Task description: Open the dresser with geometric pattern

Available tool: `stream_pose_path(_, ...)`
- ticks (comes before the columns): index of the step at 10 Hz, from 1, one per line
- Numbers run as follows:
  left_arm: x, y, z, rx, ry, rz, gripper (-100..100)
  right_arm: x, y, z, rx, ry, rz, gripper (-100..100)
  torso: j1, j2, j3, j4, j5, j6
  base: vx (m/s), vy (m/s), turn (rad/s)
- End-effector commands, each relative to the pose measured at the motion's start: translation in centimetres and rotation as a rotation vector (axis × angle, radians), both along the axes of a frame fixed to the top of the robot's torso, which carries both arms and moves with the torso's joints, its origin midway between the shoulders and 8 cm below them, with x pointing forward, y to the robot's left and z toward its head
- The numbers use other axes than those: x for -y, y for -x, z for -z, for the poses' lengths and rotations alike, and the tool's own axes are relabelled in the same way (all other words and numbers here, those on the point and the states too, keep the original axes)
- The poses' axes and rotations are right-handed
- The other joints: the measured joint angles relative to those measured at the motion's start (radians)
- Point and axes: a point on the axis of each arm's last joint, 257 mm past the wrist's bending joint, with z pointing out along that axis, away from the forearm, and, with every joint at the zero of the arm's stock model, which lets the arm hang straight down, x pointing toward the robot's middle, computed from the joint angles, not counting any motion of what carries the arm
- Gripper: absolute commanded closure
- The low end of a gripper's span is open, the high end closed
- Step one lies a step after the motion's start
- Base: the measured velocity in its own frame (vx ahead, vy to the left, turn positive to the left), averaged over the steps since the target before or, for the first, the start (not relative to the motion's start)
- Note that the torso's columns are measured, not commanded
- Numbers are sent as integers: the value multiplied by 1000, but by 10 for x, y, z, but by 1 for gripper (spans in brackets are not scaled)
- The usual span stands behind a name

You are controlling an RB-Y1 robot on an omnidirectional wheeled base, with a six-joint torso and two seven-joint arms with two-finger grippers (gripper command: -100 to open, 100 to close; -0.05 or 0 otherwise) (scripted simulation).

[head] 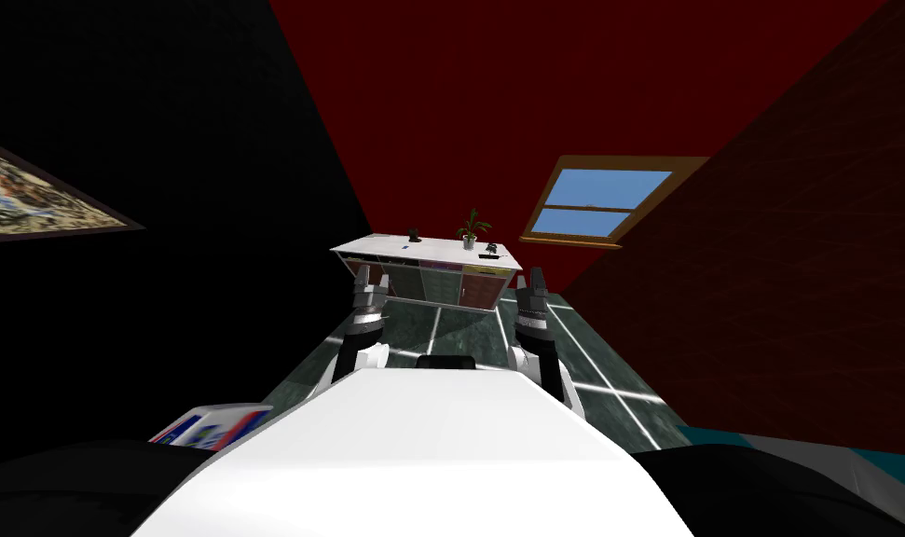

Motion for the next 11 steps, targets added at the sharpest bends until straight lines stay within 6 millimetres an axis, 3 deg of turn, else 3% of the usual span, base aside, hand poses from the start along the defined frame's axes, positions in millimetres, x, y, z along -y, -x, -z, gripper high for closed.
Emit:
stream_pose_path(1, 0, 0, 0, 0, 0, 0, 0, 0, 0, 0, 0, 0, 0, 0, 0, 40, -82, 41, 0, 0, 0, 0, 0)
stream_pose_path(9, 0, 0, 0, 0, 0, 0, 0, 0, 0, 0, 0, 0, 0, 0, 0, 618, -1234, 617, 0, 0, 0, 0, 0)
stream_pose_path(10, 5, -1, 4, -9, -42, 25, -100, 0, 0, 0, 0, 0, 0, 0, 0, 691, -1382, 691, 0, 0, 27, -3, -9)
stream_pose_path(11, 8, -2, 8, -16, -65, 40, -100, 0, 0, 0, 0, 0, 0, 0, 0, 724, -1452, 724, 0, 0, 55, 1, -13)
